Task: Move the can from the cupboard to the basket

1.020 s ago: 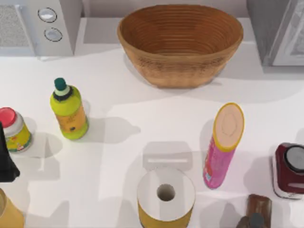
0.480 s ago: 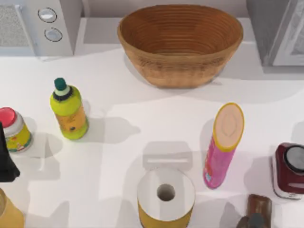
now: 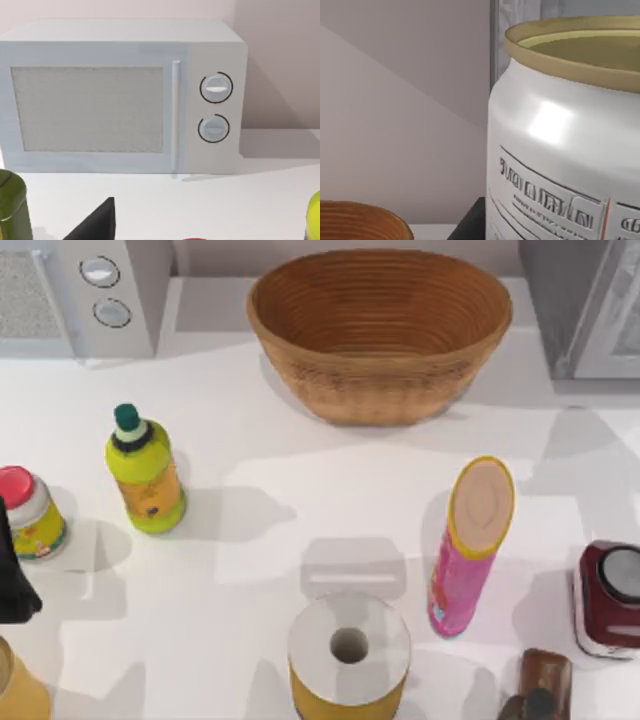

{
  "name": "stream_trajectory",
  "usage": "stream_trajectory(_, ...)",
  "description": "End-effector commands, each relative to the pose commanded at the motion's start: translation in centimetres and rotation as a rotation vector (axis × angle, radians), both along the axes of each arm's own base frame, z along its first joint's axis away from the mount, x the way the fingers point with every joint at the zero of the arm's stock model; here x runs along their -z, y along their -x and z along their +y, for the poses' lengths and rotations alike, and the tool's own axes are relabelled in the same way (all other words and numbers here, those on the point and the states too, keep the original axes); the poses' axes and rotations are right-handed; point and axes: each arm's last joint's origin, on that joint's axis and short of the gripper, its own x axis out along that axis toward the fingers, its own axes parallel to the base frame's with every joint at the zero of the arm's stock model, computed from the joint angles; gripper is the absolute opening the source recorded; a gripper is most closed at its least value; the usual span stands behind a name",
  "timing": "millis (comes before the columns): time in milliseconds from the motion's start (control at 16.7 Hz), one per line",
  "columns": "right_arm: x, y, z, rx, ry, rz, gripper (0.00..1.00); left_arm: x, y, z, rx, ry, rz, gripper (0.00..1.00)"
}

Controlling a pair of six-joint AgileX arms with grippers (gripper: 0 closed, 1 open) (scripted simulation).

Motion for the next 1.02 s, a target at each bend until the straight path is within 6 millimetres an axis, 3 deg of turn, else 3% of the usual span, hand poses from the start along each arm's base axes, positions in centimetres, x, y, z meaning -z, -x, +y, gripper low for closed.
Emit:
stream_trajectory(240, -2.1, -7.9, 5.6, 0.002, 0.005, 0.024, 0.00, 0.0, 0.0, 0.0, 0.000, 0.000, 0.000, 1.00)
stream_trajectory(360, -1.5, -11.7, 9.3, 0.002, 0.009, 0.036, 0.00, 0.0, 0.0, 0.0, 0.000, 0.000, 0.000, 1.00)
stream_trajectory(540, 1.0, -16.2, 15.0, 0.001, 0.015, 0.048, 0.00, 0.0, 0.0, 0.0, 0.000, 0.000, 0.000, 1.00)
stream_trajectory(780, 4.7, -19.3, 20.9, 0.000, 0.015, 0.049, 0.00, 0.0, 0.0, 0.0, 0.000, 0.000, 0.000, 1.00)
stream_trajectory(1020, 6.2, -20.1, 23.1, -0.001, 0.010, 0.044, 0.00, 0.0, 0.0, 0.0, 0.000, 0.000, 0.000, 1.00)
